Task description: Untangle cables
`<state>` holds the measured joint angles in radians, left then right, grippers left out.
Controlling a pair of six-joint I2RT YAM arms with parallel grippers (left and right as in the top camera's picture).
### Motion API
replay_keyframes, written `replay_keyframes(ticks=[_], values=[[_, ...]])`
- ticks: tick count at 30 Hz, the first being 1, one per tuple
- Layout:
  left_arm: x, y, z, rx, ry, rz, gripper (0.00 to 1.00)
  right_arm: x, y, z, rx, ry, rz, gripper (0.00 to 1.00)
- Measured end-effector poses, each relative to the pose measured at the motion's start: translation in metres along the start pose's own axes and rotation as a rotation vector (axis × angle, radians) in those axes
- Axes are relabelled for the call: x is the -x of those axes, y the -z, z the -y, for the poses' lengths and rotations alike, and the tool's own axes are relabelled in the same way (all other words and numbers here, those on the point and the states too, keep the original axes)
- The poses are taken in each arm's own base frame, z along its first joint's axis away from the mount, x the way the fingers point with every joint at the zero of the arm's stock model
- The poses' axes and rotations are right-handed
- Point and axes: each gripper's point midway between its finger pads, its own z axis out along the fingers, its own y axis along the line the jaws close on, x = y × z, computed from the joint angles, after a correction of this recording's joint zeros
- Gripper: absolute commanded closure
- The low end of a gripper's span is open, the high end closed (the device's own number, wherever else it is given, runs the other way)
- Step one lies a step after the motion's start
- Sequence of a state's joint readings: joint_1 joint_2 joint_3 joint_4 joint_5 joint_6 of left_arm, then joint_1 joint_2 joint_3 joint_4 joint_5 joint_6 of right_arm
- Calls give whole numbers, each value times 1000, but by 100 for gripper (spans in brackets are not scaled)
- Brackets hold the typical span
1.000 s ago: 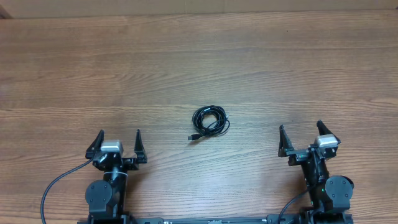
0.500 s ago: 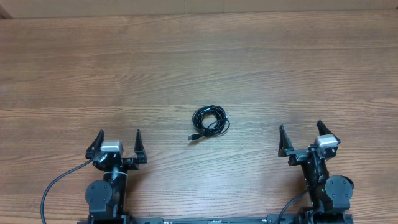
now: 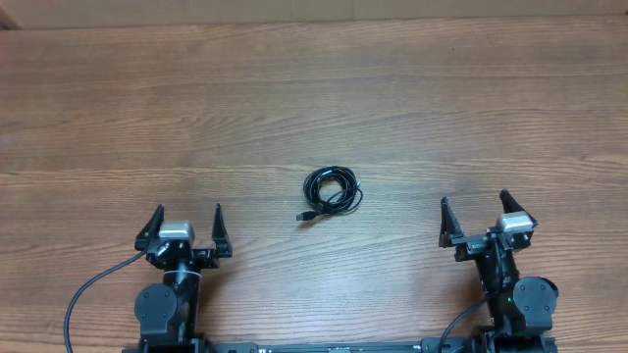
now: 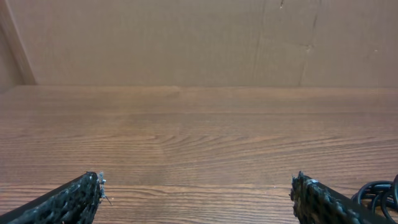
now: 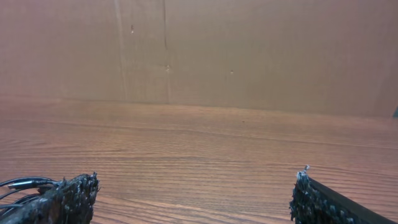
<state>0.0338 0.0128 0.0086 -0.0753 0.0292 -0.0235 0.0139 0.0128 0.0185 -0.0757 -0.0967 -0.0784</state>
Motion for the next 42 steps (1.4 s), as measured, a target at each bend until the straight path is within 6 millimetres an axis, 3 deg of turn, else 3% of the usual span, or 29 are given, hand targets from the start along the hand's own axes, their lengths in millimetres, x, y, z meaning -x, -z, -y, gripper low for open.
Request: replay_keyframes(ticks=[31, 35, 42], values=[[0, 0, 0, 0, 3, 2, 0, 0, 0, 0, 0, 0, 0, 0], [17, 2, 20, -123, 122, 61, 0, 0, 0, 0, 0, 0, 0, 0], [71, 24, 66, -437, 305, 225, 0, -1, 0, 0, 0, 0, -3, 0]])
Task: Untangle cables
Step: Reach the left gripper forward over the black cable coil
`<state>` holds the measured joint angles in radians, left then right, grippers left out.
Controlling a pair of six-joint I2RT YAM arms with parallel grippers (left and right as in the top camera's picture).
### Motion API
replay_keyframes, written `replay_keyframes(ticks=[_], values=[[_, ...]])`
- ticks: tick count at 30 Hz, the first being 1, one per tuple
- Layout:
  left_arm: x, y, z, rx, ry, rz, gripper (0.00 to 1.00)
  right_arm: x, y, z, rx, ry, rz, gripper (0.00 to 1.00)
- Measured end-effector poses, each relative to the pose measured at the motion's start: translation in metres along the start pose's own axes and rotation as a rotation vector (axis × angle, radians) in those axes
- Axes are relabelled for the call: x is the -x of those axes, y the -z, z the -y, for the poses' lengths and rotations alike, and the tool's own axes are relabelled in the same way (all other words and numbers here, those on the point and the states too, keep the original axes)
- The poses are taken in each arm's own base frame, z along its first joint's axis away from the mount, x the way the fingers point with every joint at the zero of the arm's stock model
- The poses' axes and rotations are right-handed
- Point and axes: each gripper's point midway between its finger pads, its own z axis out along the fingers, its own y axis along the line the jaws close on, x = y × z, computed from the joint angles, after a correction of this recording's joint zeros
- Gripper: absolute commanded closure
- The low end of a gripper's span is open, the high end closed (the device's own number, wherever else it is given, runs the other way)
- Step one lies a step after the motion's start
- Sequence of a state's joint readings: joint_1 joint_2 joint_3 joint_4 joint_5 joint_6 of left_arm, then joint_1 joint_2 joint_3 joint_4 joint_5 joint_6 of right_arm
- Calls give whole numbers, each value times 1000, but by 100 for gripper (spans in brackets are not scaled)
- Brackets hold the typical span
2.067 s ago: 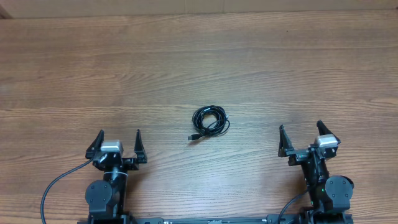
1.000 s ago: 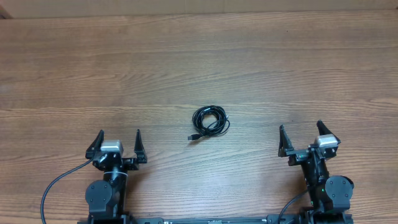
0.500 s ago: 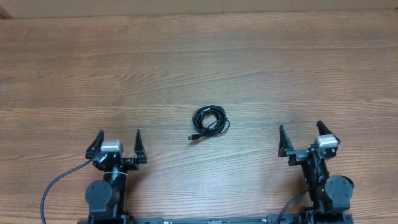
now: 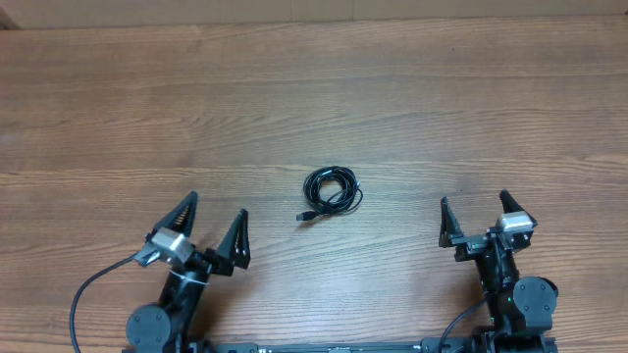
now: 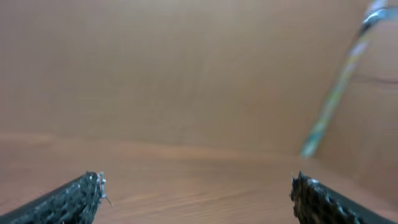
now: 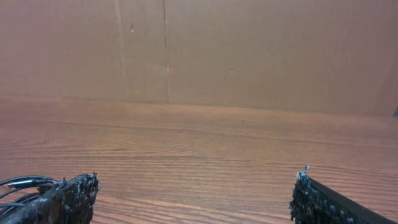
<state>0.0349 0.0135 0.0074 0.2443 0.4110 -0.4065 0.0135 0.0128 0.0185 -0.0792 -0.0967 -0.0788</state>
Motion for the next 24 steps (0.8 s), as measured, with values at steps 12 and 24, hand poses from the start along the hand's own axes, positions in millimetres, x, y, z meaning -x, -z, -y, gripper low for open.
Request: replay_keyframes(ticks=[12, 24], values=[[66, -5, 25, 20, 10, -26, 0, 0, 0, 0, 0, 0, 0, 0], [85, -71, 27, 77, 183, -603, 0, 0, 0, 0, 0, 0, 1, 0]])
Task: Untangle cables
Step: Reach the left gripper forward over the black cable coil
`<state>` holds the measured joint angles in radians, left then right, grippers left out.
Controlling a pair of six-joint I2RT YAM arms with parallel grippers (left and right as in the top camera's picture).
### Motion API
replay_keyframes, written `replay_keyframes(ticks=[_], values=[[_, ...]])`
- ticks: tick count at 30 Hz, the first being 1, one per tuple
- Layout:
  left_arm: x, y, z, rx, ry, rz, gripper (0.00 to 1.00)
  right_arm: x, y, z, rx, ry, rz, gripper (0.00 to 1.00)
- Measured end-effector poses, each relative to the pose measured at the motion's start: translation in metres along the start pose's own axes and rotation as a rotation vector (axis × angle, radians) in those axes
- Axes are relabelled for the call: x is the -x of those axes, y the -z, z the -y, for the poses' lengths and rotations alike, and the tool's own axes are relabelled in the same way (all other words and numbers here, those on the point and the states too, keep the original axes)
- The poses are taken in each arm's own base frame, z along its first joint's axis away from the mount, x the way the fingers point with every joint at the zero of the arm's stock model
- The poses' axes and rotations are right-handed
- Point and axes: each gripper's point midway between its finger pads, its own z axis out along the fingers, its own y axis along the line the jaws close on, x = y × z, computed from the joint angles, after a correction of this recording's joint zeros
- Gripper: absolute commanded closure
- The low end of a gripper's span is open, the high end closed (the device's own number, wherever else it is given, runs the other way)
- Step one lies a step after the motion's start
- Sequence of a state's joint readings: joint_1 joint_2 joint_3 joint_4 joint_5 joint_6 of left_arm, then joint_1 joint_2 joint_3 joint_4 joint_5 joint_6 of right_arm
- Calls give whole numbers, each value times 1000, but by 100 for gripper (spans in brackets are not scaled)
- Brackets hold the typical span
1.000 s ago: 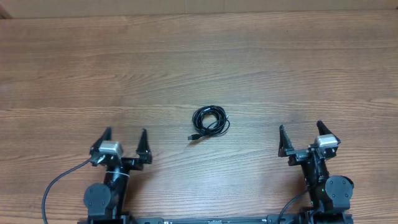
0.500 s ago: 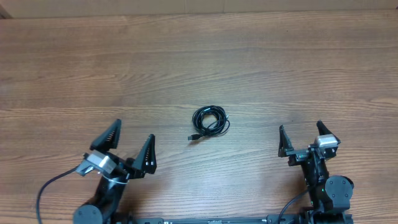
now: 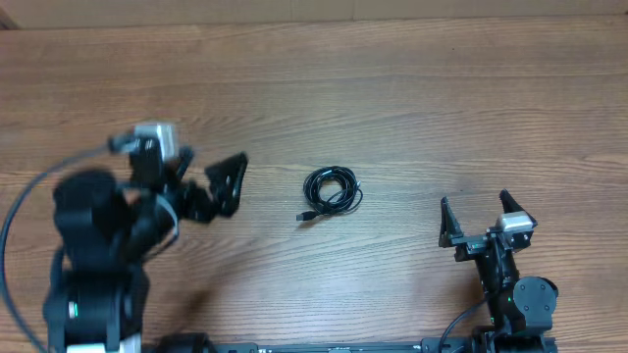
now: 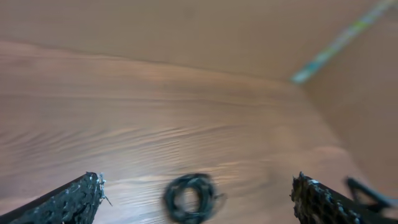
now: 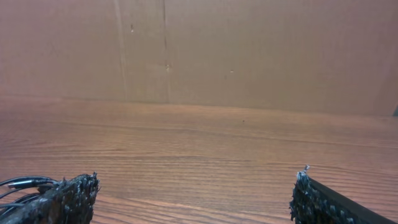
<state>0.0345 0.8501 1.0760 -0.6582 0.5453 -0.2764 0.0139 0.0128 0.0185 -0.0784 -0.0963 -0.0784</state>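
A black cable lies coiled in a small bundle at the middle of the wooden table, its plug end sticking out at the lower left. My left gripper is raised and blurred, left of the coil, with its jaws spread and turned towards it. In the left wrist view the coil shows blurred between and ahead of the open fingers. My right gripper rests open at the near right. In its own view a loop of the cable shows at the left edge.
The wooden table runs back to a brown cardboard wall. The left arm's black lead loops at the left. A dark shape sits at the far right in the left wrist view.
My left arm has risen from the near edge and moved further onto the table, now looking down at the coil. The cable and the right arm are unchanged.
Both grippers first rested open at the near edge, the coil lying between them. Then the left gripper had turned to the right, its camera facing the wall. Now it is lifted over the table left of the coil, still open.
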Motion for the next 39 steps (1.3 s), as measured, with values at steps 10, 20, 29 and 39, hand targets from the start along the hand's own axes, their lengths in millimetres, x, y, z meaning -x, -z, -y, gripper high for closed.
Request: replay_keyframes(ticks=[10, 20, 29, 39], values=[[-55, -57, -11, 129, 149, -465, 0, 0, 0, 0, 0, 0, -1, 0], [-103, -126, -31, 328, 140, -681, 0, 0, 0, 0, 0, 0, -1, 0], [-162, -167, -44, 271, 212, -898, 5, 0, 0, 0, 0, 0, -1, 0], [-201, -183, -31, 110, 216, -1042, 0, 0, 0, 0, -1, 0, 0, 0]])
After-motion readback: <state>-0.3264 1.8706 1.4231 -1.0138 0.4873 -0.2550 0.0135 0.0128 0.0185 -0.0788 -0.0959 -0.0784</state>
